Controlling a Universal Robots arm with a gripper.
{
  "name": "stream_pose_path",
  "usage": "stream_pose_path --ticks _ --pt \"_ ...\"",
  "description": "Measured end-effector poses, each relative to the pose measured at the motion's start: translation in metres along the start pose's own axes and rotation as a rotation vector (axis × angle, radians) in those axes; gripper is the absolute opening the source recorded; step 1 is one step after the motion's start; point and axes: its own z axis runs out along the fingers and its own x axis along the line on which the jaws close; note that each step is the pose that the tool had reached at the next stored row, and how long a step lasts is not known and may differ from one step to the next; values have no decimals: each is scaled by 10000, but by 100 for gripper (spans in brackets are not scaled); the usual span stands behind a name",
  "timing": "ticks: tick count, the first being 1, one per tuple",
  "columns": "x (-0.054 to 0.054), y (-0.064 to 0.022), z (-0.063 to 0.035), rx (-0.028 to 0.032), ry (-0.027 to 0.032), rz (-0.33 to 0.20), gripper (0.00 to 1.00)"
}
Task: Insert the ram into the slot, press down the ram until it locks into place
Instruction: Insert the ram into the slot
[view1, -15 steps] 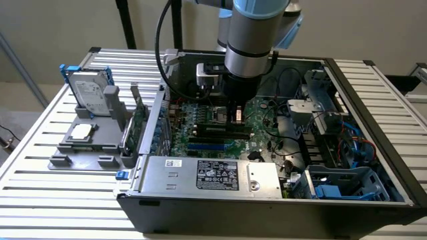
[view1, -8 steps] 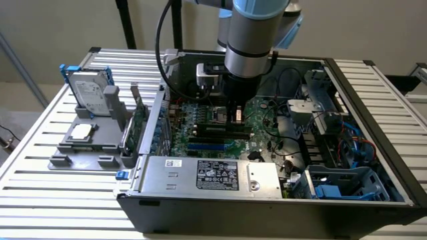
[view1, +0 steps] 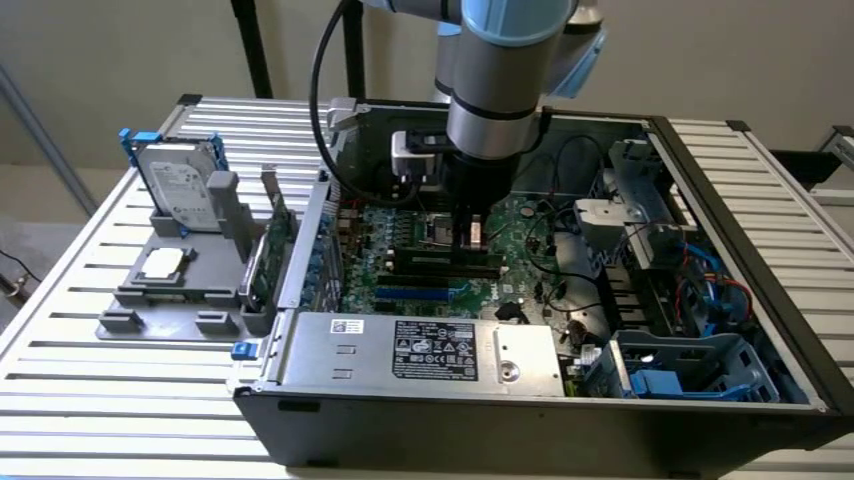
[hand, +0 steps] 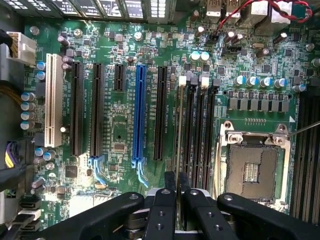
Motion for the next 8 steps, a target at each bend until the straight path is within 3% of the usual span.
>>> stream_pose_path --ticks 8 --pt "-13 7 25 29 -17 -26 13"
